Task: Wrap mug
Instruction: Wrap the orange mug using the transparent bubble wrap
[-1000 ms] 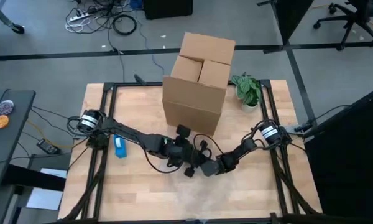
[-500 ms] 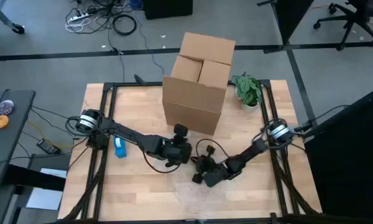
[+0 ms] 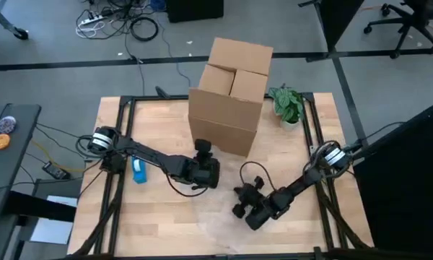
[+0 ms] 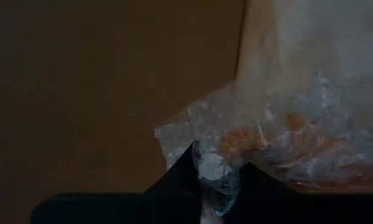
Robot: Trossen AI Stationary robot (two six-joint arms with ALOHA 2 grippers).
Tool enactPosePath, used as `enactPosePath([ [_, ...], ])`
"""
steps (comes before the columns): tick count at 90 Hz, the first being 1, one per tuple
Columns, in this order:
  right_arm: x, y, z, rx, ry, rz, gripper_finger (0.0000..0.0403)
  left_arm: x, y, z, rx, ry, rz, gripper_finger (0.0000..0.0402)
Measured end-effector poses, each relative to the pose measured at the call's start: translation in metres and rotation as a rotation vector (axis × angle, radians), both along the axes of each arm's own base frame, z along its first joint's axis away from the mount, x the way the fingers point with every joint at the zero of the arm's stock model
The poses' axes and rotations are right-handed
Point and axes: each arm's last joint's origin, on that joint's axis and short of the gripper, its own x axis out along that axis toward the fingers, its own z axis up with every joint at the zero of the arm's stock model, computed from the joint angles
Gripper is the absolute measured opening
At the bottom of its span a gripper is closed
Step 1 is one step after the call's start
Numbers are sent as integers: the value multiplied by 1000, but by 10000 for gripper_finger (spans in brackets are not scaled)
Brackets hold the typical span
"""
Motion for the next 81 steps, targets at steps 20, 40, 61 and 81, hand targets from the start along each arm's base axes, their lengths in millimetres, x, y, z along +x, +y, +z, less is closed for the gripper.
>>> enactPosePath([
  [20,12,27,19,135,-70,13,0,-10,-1,-1,45,-45,127,9],
  [40,0,22,39,33,54,29,0,-17,-10,-8,88,-102,154,9],
  [61,-8,22,25,-8,114,0,0,-26,-20,-17,155,-258,224,9],
  [81,17,33,3,118,-81,-11,0,-35,-21,-32,146,-386,283,9],
])
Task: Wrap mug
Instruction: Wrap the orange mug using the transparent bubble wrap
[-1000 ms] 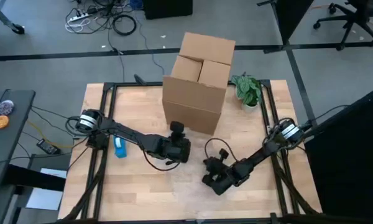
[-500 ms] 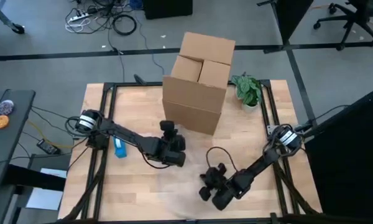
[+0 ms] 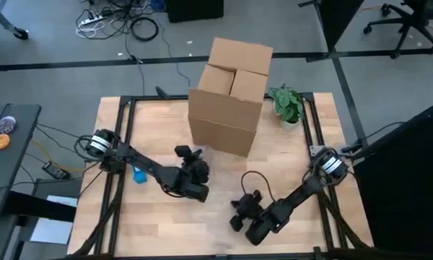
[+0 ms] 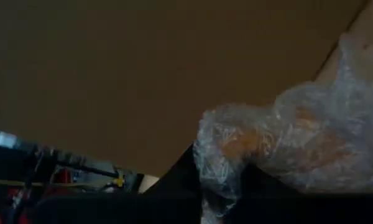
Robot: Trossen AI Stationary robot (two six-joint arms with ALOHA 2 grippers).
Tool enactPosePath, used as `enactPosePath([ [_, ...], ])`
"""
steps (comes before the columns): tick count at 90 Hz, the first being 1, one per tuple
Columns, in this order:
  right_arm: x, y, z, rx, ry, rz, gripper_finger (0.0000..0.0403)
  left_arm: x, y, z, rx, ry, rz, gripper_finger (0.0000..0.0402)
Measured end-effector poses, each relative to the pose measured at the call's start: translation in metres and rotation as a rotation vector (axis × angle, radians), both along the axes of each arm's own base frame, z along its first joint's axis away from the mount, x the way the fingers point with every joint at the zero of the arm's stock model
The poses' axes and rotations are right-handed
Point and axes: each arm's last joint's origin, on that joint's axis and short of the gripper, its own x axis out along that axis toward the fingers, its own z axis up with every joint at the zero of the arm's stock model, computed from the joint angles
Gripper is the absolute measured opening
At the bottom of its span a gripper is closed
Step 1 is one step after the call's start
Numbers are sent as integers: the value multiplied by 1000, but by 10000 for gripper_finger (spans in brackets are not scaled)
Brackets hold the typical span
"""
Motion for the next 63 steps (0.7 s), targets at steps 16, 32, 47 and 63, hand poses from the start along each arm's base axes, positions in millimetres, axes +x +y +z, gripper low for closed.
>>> enactPosePath([
  [16,2,-1,19,25,30,80,0,-7,0,-9,-10,13,-2,9],
  [32,-8,-9,49,-85,73,96,0,-11,-1,-13,11,21,-5,9],
  [47,-8,-10,48,-123,82,95,0,-16,-2,-19,57,26,-10,9],
  [63,-7,-12,48,-146,72,81,0,-20,-11,-27,67,79,-82,9],
])
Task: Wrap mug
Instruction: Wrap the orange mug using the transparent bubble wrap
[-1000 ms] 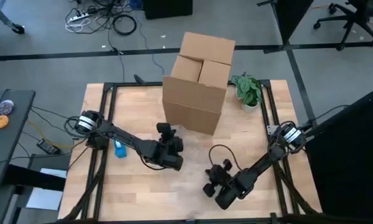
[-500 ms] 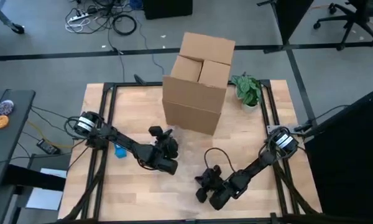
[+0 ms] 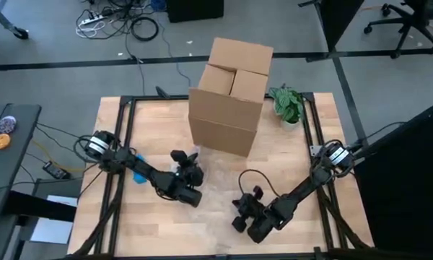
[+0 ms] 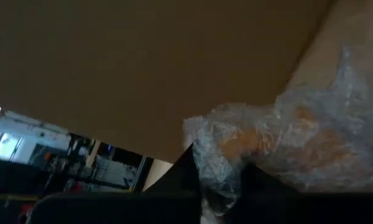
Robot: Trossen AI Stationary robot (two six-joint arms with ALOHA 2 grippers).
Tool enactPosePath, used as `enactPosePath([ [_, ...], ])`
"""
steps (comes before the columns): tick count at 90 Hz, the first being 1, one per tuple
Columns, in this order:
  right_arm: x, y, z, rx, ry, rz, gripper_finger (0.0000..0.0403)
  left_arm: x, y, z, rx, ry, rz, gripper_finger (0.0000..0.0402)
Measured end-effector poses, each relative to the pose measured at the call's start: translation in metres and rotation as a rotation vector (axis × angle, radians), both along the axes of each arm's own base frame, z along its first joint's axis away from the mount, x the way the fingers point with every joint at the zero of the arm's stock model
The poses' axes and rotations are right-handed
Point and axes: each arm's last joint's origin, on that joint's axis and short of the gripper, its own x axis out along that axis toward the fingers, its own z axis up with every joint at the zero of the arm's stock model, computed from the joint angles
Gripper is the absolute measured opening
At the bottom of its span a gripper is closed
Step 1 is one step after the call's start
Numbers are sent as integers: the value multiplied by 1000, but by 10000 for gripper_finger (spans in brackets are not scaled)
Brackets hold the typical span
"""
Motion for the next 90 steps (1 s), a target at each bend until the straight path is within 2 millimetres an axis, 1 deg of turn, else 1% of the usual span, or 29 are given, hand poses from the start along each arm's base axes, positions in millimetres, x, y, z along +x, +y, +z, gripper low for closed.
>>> enactPosePath([
  [13,2,-3,0,2,1,-8,0,0,0,-2,-48,15,-17,22],
  [19,3,-3,0,1,1,-10,0,1,-2,-1,-93,31,-32,41],
  [26,3,-4,0,4,5,-7,0,3,-3,1,-134,52,-50,72],
  [37,4,-5,0,14,14,-2,0,8,-7,13,-201,133,-73,125],
  [47,5,-5,0,8,16,1,0,10,-13,31,-241,248,-91,152],
  [57,5,-6,0,11,19,3,0,12,-22,50,-319,342,-121,160],
  [69,5,-5,0,15,27,14,0,13,-32,69,-491,455,-183,161],
  [78,5,-5,0,11,30,20,0,14,-41,76,-596,478,-232,161],
  [90,9,-3,3,-43,17,73,0,9,-51,77,-589,469,-250,161],
])
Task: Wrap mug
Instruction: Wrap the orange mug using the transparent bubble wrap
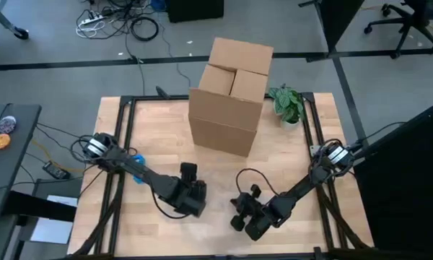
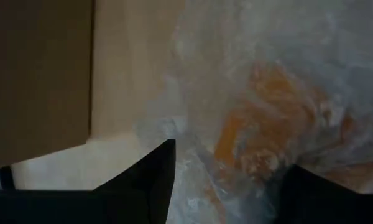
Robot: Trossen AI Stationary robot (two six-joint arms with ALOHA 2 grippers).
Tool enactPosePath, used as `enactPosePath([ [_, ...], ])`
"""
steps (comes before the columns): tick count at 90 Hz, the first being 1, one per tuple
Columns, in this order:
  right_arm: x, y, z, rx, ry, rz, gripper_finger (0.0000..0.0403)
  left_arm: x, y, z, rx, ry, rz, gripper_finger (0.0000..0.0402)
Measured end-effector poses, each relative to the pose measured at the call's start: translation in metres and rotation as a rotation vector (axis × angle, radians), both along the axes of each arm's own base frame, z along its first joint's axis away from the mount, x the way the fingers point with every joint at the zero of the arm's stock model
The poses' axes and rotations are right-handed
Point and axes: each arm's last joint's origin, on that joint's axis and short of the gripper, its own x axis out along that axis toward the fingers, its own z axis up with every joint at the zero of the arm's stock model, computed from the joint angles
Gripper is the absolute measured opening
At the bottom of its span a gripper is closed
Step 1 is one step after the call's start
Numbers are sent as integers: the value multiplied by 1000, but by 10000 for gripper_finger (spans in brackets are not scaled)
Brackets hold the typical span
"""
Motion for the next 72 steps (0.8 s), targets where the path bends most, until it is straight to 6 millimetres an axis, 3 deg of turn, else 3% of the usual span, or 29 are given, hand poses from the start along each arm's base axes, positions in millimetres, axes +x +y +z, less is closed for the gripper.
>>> enactPosePath([
  [21,21,-3,11,-75,-32,185,0,-6,-11,2,86,-57,-26,149],
  [44,42,-21,14,-170,-64,231,1,-5,-22,-10,115,-33,-68,15],
  [60,63,-25,-6,-105,-151,384,36,-5,-29,-21,136,-11,-91,17],
  [72,69,-24,-3,-66,-240,425,84,-8,-32,-23,156,-11,-85,12],
])
